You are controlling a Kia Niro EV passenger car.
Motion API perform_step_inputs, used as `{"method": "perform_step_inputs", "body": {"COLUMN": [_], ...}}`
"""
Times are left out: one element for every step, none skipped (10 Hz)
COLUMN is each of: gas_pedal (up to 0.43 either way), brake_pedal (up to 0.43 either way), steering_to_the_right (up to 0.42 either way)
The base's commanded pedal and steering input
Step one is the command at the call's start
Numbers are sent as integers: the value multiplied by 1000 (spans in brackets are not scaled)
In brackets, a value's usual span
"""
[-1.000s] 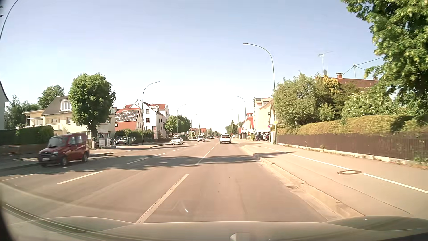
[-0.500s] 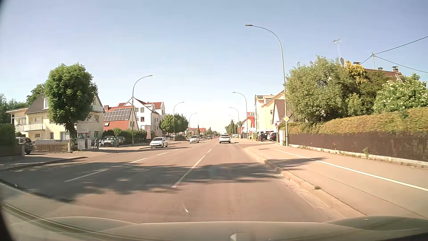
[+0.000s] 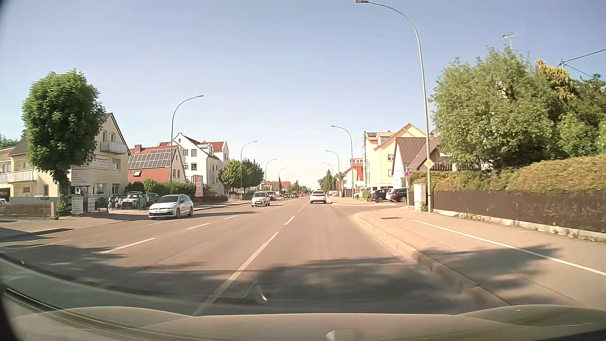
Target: Follow the waypoints while adhering to traffic rules and regulations
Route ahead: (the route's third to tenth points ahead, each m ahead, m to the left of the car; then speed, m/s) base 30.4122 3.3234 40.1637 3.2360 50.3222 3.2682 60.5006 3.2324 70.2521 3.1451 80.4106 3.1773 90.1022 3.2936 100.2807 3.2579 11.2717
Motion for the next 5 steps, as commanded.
{"method": "perform_step_inputs", "body": {"gas_pedal": [118, 118, 118, 118, 118], "brake_pedal": [0, 0, 0, 0, 0], "steering_to_the_right": [-2, -2, -2, -2, -2]}}
